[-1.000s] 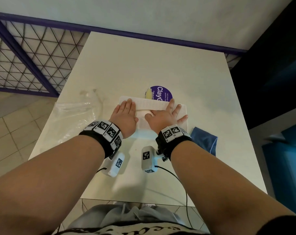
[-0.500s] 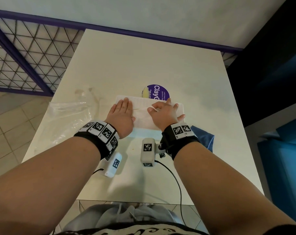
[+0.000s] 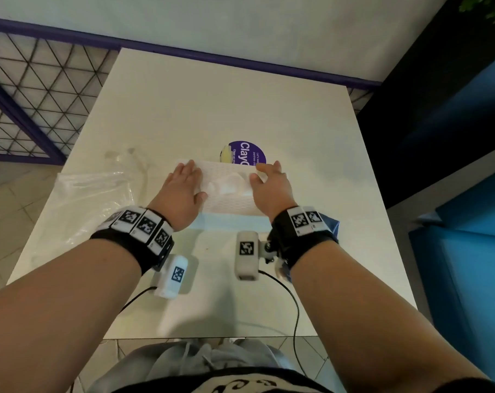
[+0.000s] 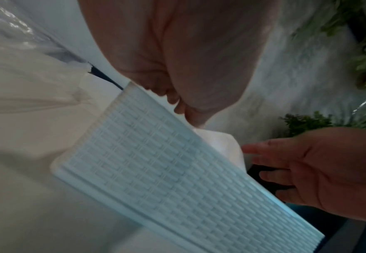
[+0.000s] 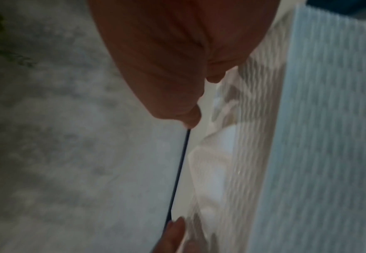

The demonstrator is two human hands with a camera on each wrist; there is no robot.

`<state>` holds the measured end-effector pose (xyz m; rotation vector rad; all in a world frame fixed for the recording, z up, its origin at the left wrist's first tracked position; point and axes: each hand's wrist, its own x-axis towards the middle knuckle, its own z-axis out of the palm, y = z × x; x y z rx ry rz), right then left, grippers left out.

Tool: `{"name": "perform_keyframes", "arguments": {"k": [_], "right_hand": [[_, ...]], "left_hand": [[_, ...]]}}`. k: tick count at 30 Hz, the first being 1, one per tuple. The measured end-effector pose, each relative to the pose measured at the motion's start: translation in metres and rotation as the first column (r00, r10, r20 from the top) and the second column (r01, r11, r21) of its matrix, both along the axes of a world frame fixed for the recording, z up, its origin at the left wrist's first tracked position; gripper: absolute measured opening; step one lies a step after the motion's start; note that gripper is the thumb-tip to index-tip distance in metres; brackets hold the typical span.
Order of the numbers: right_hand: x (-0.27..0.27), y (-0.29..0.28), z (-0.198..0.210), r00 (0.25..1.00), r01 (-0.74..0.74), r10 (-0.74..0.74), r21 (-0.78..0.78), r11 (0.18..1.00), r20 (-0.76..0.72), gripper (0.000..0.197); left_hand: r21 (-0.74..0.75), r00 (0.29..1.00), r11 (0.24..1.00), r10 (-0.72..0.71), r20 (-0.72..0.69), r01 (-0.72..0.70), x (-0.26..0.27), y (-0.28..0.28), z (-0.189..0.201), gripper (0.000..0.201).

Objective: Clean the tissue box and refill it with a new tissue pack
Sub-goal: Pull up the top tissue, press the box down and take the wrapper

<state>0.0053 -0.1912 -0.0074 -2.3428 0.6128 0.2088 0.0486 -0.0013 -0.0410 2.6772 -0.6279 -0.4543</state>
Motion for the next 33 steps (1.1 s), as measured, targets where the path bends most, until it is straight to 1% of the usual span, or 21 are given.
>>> {"name": "perform_keyframes", "arguments": {"k": [1,3,4,6,8,10,16,20,24,28,31,33], "right_hand": [[-0.005,-0.007,0.0,1.0,-0.025,0.025,-0.026,0.999,0.001,0.045],[-0.016,-0.02,-0.004,0.994,-0.105,0.099,-0.117,0.988,-0.057,0.057],[-0.021,-0.026,-0.007,0.987,-0.142,0.129,-0.15,0.978,-0.093,0.061],[-0.029,-0.034,-0.012,0.969,-0.201,0.172,-0.161,0.966,-0.18,0.065],[-0.032,-0.038,-0.015,0.944,-0.243,0.196,-0.155,0.958,-0.264,0.064],[-0.033,-0.041,-0.016,0.921,-0.287,0.218,-0.183,0.94,-0.325,0.061],[-0.03,-0.047,-0.018,0.839,-0.415,0.252,-0.265,0.871,-0.483,0.059],[-0.009,-0.054,-0.017,0.829,-0.413,0.235,-0.272,0.869,-0.508,0.06],[0.015,-0.065,-0.011,0.834,-0.396,0.215,-0.28,0.875,-0.508,0.062],[0.023,-0.064,-0.01,0.818,-0.405,0.198,-0.295,0.866,-0.54,0.063],[0.023,-0.059,-0.006,0.83,-0.387,0.167,-0.334,0.859,-0.532,0.064],[0.023,-0.049,-0.002,0.851,-0.356,0.123,-0.388,0.85,-0.511,0.068]], "left_hand": [[-0.041,0.999,0.999,0.029,0.023,-0.028,-0.003,0.004,0.004,0.058],[-0.056,0.995,0.994,0.094,0.033,-0.092,-0.01,0.011,0.011,0.059],[-0.038,0.994,0.993,0.108,0.01,-0.108,-0.014,0.013,0.014,0.06],[0.039,0.993,0.995,0.099,-0.059,-0.097,-0.018,0.015,0.014,0.061],[0.126,0.991,0.99,0.083,-0.108,-0.069,-0.017,0.014,0.015,0.06],[0.176,0.99,0.983,0.071,-0.125,-0.048,-0.014,0.013,0.013,0.06],[0.333,0.996,0.942,-0.008,-0.091,0.038,-0.01,0.011,0.005,0.059],[0.307,0.988,0.951,0.008,-0.156,0.04,0.008,-0.002,0.008,0.059],[0.288,0.987,0.957,0.023,-0.161,0.025,0.029,-0.017,0.009,0.06],[0.301,0.987,0.954,0.035,-0.158,0.014,0.037,-0.025,0.009,0.06],[0.321,0.992,0.947,0.035,-0.125,0.008,0.036,-0.026,0.009,0.06],[0.299,0.997,0.954,0.05,-0.064,-0.029,0.031,-0.021,0.009,0.06]]}}
